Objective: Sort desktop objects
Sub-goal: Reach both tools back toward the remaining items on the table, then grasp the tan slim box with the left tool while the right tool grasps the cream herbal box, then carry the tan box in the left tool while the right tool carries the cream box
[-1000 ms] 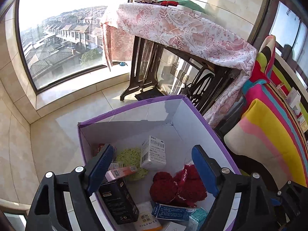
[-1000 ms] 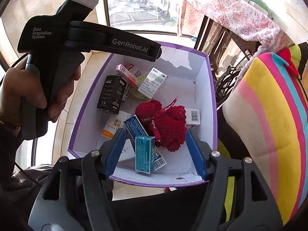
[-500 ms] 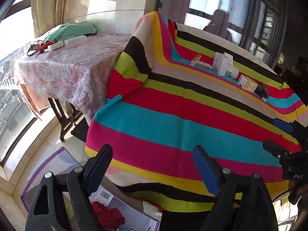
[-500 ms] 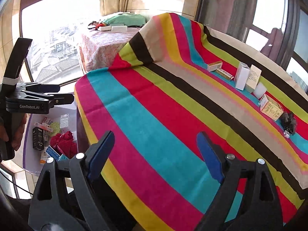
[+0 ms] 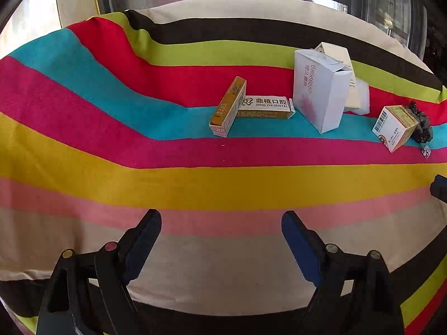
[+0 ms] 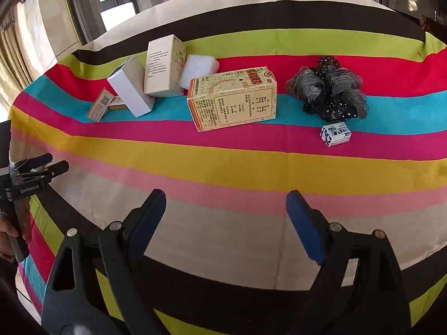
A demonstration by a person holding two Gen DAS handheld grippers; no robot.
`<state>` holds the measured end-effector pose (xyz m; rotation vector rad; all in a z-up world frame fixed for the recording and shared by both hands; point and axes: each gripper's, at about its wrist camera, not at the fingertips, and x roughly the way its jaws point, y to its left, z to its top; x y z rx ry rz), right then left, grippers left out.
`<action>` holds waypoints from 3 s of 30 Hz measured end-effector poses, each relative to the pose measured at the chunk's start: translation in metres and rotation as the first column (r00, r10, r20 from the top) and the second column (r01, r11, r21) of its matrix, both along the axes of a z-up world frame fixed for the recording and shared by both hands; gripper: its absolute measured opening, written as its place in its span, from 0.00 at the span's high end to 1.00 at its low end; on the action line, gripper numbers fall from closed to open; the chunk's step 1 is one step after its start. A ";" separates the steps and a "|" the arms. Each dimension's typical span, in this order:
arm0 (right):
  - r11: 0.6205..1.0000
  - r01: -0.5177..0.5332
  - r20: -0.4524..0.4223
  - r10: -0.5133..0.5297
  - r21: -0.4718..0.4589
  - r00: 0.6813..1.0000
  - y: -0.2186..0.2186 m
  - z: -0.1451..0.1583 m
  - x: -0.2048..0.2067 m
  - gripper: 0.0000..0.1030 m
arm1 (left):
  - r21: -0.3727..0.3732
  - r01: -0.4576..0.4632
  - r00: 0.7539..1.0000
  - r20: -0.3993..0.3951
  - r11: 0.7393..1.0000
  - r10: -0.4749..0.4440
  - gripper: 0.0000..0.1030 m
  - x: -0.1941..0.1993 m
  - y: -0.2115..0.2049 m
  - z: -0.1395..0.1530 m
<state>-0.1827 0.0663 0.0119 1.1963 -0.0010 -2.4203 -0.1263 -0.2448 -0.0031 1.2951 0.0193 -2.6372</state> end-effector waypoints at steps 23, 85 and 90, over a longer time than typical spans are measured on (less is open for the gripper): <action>0.863 0.494 0.167 -0.505 0.103 0.847 -0.082 -0.008 -0.115 0.00 | 0.084 0.088 0.996 -0.020 0.993 -0.086 0.74 -0.088 -0.026 -0.005; 0.959 -0.249 -0.190 0.272 0.138 0.943 -0.031 -0.007 0.305 0.44 | 0.161 -0.015 0.992 -0.123 0.987 0.035 0.85 0.337 0.053 -0.012; 0.949 -0.281 -0.186 0.305 0.144 0.934 -0.049 -0.010 0.314 0.44 | 0.182 -0.032 0.989 -0.134 0.983 0.057 0.85 0.349 0.046 -0.011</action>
